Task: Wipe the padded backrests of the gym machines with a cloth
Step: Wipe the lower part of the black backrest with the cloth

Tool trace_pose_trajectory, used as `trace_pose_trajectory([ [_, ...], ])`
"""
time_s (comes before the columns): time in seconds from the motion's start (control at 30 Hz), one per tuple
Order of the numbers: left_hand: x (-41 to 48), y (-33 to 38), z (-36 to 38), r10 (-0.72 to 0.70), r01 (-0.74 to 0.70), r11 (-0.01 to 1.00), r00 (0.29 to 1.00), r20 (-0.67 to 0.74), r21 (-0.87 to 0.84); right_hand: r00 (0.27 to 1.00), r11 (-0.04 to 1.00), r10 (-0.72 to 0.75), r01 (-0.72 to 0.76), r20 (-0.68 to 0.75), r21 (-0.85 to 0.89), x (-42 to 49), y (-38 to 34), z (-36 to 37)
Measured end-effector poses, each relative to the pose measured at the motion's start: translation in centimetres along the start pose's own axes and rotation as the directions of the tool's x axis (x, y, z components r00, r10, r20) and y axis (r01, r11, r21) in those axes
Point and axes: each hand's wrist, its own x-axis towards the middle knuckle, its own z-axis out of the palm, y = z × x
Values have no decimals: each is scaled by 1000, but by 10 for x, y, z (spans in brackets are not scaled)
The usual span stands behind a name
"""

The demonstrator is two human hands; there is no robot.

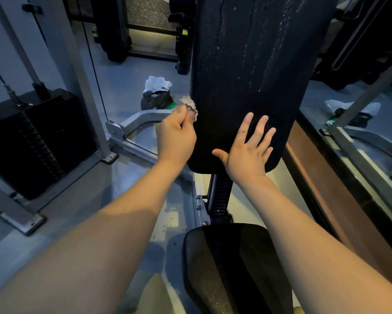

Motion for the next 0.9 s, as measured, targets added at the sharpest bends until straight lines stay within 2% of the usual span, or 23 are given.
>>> trace_pose_trajectory([
  [0.1,-48,-25,-3,-147,147,989,984,98,13,1000,1000,3,-3,-6,-4,0,0,0],
  [0.17,-56,-26,-6,-200,196,980,970,138,42,1000,1000,4,-4,-7,-10,0,-1,-1],
  [0.33,2,17,-9,-93,94,992,995,19,-81,1000,1000,0,-1,-26,-16,-2,1,0],
  [0.43,2,3,-2,-56,56,998,998,16,-27,999,1000,-2,1,-48,-25,-3,1,4],
  [0.6,-76,-31,2,-294,298,954,952,88,-31,998,999,-19,16,-62,-48,-2,3,7],
  [0.67,-92,-35,-3,-341,343,939,933,113,8,998,999,-22,19,-61,-44,-3,4,7],
  [0.73,-87,-29,-8,-383,387,922,918,102,-24,998,999,-22,19,-58,-40,-4,3,5],
  [0.8,-64,-18,-9,-335,339,938,940,63,-66,998,999,-20,18,-61,-41,-4,3,4],
  [0.9,-29,1,-4,-187,188,981,982,22,-45,998,999,-21,19,-58,-37,-4,4,4],
])
